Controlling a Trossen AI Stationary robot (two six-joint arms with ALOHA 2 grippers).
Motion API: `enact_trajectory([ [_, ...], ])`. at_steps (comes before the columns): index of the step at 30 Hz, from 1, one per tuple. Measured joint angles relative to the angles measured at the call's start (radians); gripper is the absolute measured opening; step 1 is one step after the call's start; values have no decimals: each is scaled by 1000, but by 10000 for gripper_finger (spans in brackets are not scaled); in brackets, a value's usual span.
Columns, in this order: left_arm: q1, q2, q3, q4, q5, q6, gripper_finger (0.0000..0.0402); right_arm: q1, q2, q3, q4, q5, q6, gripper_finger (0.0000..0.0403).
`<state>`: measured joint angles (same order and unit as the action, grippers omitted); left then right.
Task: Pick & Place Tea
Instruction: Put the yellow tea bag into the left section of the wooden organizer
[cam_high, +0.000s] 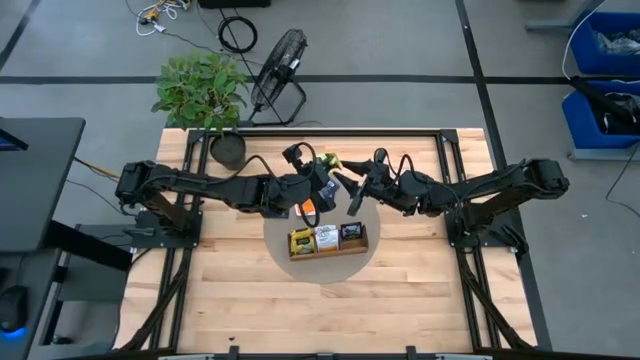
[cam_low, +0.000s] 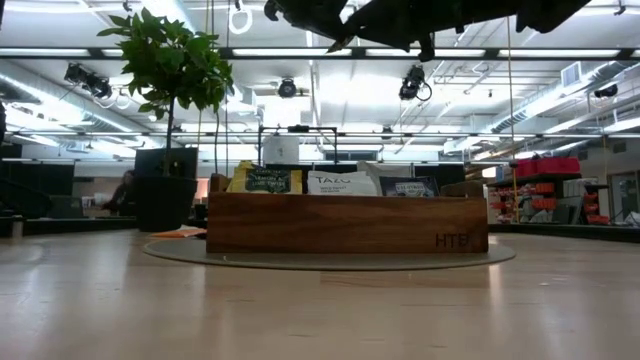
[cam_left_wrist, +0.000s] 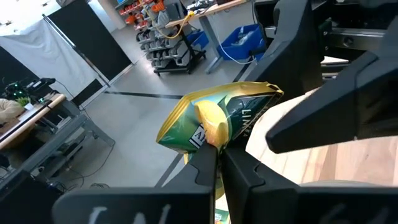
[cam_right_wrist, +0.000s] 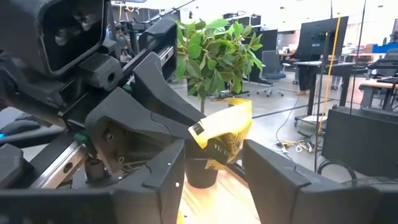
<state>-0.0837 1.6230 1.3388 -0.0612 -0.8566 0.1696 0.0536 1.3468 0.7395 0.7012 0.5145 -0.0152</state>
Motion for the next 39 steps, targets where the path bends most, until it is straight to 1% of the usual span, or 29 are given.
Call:
enact_trajectory([
  [4,0,0,0,0,0,0,14,0,0,0,0,1,0,131],
  [11,2,0,0,0,0,1,15,0,0,0,-2,5,-1,57],
  [14,2,0,0,-1,0,11,15,0,0,0,-5,1,-26,19],
  [16,2,0,0,-1,-1,26,16,0,0,0,-4,0,-54,6],
  [21,-2,0,1,-8,4,59,16,0,-16,0,-31,-3,-90,3],
  [25,-19,0,3,-39,21,105,18,2,-79,0,-156,-15,-104,2],
  [28,-38,0,4,-41,20,136,29,2,-132,0,-250,-31,-99,1],
  [29,-43,0,4,-44,13,147,35,2,-147,0,-277,-30,-98,1],
  [31,-52,-1,0,-77,-17,163,47,1,-182,0,-338,6,-98,1],
  [34,-63,0,0,-84,-54,170,66,-1,-226,3,-437,8,-98,1],
  [36,-69,-2,0,-99,-83,170,77,0,-255,1,-509,-9,-99,1],
  [39,-78,-1,0,-122,-125,180,94,-8,-292,11,-611,-92,-106,1],
])
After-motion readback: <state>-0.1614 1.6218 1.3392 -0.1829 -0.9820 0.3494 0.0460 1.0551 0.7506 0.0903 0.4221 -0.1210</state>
